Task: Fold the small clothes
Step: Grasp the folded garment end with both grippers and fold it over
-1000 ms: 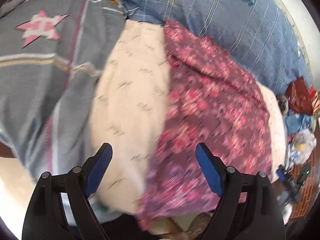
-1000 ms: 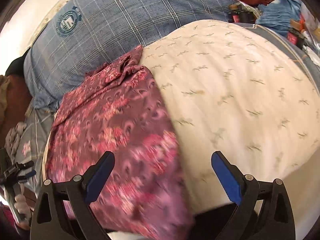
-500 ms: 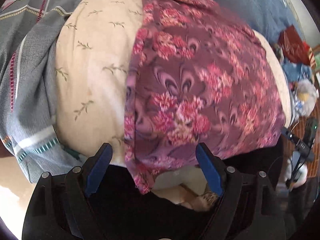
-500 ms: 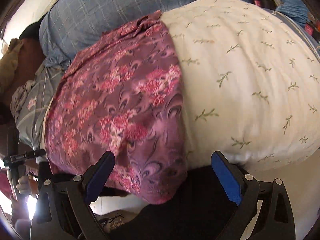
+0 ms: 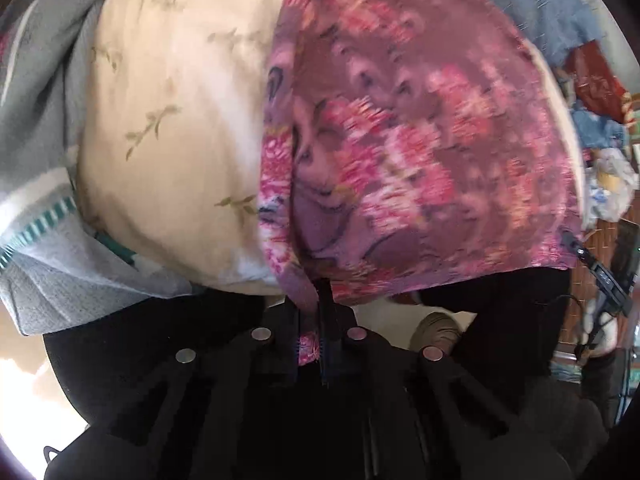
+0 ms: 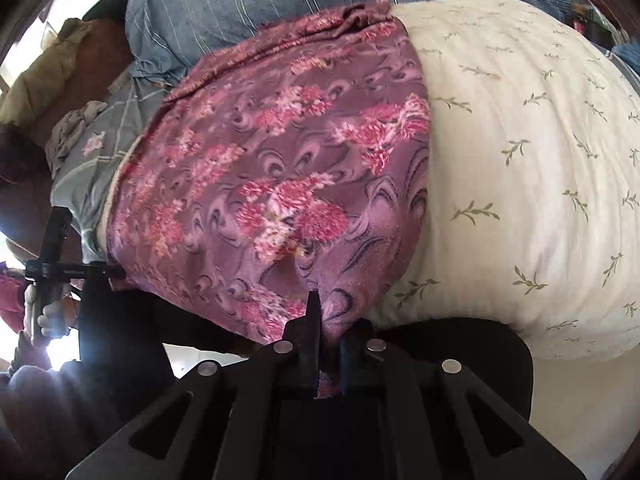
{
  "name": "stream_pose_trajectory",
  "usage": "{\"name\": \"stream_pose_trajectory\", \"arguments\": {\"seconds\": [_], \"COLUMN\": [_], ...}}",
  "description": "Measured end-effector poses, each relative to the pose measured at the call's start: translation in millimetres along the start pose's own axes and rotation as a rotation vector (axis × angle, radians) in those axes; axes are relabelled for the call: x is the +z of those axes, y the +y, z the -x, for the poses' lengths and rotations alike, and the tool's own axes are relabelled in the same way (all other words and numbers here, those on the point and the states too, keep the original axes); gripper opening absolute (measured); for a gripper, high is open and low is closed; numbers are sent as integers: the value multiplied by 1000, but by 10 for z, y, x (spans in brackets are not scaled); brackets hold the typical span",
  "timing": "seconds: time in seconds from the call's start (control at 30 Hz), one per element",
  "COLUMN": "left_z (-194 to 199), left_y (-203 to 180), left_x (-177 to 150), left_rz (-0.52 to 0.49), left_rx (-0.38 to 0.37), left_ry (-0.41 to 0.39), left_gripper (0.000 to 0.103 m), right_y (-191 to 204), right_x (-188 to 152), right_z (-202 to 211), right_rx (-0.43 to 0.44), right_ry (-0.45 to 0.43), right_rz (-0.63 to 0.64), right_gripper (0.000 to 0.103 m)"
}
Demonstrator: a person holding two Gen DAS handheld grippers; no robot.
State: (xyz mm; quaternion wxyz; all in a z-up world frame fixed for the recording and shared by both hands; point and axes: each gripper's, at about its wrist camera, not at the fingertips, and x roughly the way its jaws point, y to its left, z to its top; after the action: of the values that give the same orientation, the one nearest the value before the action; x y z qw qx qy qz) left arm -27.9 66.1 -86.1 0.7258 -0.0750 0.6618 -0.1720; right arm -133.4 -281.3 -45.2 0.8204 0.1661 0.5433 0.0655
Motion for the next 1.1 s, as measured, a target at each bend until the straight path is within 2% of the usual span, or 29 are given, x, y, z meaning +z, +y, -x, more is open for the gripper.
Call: {"name": "stream_pose_trajectory", "arguments": {"seconds": [0.23,0.37,0.5,0.77,0.93,1.1], "left_z": [577,763,793,853,889,772], "left_y": [-103,-53,15,217,320,424], "left_x": [156,407,726,1390,1959,2646], "left_rz": [-26,10,61,173,220,270], "left_rx": [-227,-313,-334,-389,-401,-409], "left_ry": [-188,-258,-293,-354,-402,-411], "left_gripper": [5,5,5,5,5,5], "right_y": [-17,-23,-30,-125,-309,-492], "right_x": [186,379,631,1228,1691,2188], "right_z": [306,341,350,208,-8,-290], "right_rx": [236,340,393,415,426,438], "right_ry": [-156,-209,-270,-362,-403,-426], "right_rz": [-141,-208,-248,-323,-406,-492], "right_gripper": [6,6,6,6,6,6]}}
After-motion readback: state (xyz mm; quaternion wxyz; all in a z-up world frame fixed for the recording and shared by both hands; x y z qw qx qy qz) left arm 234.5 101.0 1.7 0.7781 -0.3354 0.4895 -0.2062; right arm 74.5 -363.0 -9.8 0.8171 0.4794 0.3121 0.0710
